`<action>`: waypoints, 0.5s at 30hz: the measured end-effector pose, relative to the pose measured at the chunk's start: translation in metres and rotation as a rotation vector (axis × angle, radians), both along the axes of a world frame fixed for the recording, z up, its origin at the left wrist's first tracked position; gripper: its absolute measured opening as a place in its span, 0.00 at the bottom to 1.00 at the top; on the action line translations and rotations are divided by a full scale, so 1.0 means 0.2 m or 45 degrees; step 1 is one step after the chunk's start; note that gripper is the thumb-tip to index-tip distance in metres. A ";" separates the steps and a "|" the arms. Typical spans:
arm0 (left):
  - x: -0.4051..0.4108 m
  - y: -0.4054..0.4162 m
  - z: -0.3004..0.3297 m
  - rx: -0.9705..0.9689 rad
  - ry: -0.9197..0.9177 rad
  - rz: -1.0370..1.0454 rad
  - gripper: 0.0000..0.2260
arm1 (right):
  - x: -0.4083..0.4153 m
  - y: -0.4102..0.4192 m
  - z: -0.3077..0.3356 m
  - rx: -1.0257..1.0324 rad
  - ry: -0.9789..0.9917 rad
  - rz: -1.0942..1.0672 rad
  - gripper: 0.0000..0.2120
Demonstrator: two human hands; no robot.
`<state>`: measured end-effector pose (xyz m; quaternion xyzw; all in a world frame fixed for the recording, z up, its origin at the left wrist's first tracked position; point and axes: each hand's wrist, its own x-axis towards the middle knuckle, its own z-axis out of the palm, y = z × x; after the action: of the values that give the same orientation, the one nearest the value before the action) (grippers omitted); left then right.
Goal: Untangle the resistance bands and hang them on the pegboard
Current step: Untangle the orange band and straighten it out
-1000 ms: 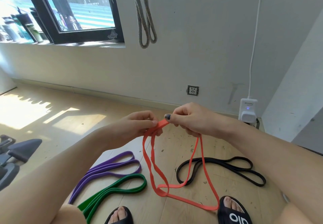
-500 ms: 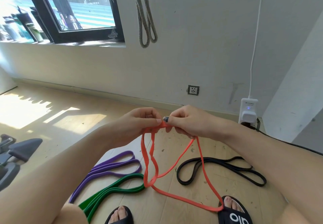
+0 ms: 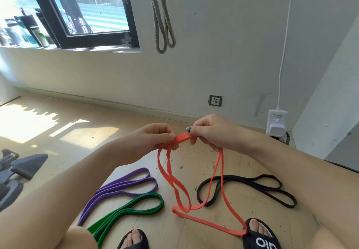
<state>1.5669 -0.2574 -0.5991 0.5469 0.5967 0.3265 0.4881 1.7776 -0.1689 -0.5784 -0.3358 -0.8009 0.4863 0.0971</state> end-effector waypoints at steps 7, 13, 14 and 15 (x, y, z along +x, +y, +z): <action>0.02 0.01 0.02 0.067 -0.013 -0.019 0.11 | -0.01 -0.02 0.00 0.038 -0.033 0.048 0.17; 0.00 0.02 0.01 0.058 -0.218 0.036 0.05 | -0.01 -0.01 0.01 0.027 0.059 0.035 0.17; 0.00 0.02 0.01 0.051 -0.240 0.045 0.03 | -0.01 -0.01 0.01 0.017 0.070 0.031 0.16; 0.00 0.03 0.02 0.047 -0.258 0.048 0.03 | -0.02 -0.01 0.01 0.005 0.074 0.026 0.16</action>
<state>1.5671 -0.2523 -0.5959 0.5088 0.5483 0.4002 0.5294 1.7741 -0.1714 -0.5772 -0.3131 -0.8021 0.4952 0.1161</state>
